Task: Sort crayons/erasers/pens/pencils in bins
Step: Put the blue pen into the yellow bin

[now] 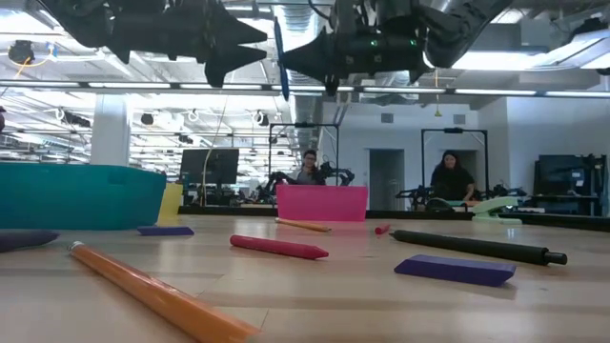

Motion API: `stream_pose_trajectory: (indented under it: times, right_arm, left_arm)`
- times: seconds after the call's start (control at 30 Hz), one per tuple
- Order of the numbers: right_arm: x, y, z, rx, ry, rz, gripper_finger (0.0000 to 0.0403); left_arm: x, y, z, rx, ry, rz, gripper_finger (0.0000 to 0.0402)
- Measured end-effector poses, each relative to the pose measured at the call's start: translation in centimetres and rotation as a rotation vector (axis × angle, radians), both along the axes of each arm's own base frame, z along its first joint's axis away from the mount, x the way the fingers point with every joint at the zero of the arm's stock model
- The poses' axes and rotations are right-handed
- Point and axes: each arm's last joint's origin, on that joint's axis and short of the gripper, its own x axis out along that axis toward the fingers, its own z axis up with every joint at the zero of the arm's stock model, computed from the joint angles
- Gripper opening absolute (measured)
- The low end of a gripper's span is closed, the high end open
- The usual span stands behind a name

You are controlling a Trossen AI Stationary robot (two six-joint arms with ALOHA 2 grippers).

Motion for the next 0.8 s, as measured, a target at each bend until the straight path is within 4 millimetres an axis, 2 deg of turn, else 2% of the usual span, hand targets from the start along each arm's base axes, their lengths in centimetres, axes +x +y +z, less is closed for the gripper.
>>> stream_pose_trajectory:
  times: [0.2, 0.53, 0.8]
  right_arm:
    - [0.2, 0.4, 0.3, -0.026, -0.014, 0.012, 0.0031]
    - [0.2, 0.4, 0.3, -0.031, -0.022, 0.012, 0.0032]
    - [0.3, 1.0, 0.3, -0.053, -0.024, 0.027, 0.0032]
  left_arm:
    - [0.1, -0.3, 0.5, -0.026, -0.056, -0.016, 0.0187]
    - [0.4, -0.6, 1.1, -0.006, -0.08, 0.002, 0.0243]
    - [3.5, -0.4, 0.9, 0.022, -0.028, -0.04, 0.0238]
